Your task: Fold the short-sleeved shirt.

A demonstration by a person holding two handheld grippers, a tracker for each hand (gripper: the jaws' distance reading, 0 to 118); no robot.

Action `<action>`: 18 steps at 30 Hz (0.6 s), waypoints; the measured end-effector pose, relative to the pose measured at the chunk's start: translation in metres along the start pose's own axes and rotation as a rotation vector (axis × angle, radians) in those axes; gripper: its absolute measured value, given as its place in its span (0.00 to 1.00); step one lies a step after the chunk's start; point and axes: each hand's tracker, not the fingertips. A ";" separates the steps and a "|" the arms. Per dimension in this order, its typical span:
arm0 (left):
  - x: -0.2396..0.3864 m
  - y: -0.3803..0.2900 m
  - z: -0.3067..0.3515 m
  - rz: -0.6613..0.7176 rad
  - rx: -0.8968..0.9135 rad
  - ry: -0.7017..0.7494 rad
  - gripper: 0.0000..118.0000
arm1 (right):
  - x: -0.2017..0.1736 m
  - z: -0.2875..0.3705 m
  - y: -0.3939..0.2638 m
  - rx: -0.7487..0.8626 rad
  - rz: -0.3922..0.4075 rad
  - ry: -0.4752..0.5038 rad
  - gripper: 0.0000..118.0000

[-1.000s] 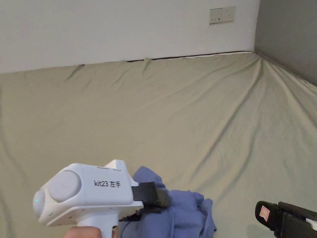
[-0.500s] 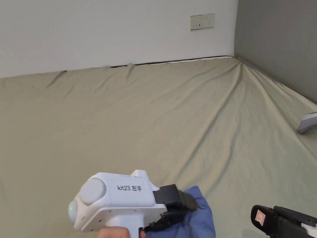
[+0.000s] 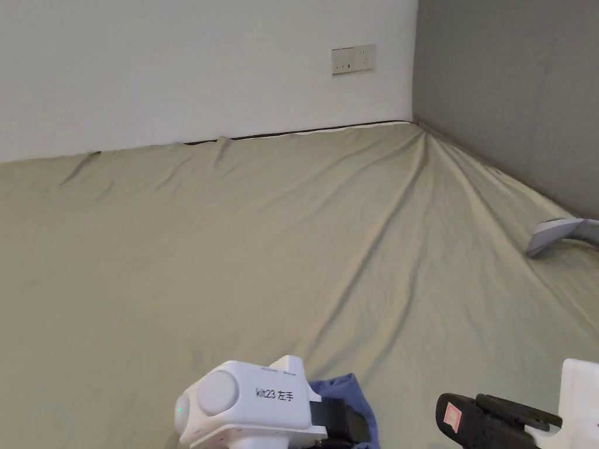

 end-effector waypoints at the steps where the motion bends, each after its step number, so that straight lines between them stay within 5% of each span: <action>1: 0.002 -0.001 0.013 0.074 0.080 -0.245 0.00 | -0.001 0.003 0.000 0.001 0.003 0.001 0.00; 2: 0.006 -0.001 0.018 0.085 0.087 -0.104 0.00 | -0.001 0.004 0.000 0.000 0.008 0.002 0.00; 4: 0.016 -0.003 0.023 -0.059 0.024 -0.015 0.00 | 0.000 0.003 0.000 -0.002 0.012 0.002 0.00; 6: 0.031 -0.005 0.031 -0.048 0.013 0.070 0.00 | 0.001 -0.001 0.000 0.002 0.010 -0.009 0.00; 10: 0.065 -0.025 0.087 -0.189 0.137 0.076 0.00 | -0.003 -0.008 0.005 -0.010 0.031 0.003 0.00; 12: 0.071 -0.039 0.126 -0.206 0.230 0.069 0.17 | -0.005 -0.014 0.008 -0.006 0.038 0.024 0.00; 15: 0.076 -0.055 0.175 -0.141 0.319 0.226 0.80 | -0.012 -0.027 0.014 -0.015 0.045 0.087 0.00; 16: 0.074 -0.061 0.191 -0.112 0.363 0.308 0.88 | -0.016 -0.031 0.017 -0.021 0.064 0.102 0.00; 18: 0.073 -0.076 0.216 -0.128 0.439 0.428 0.88 | -0.023 -0.039 0.021 -0.039 0.113 0.145 0.00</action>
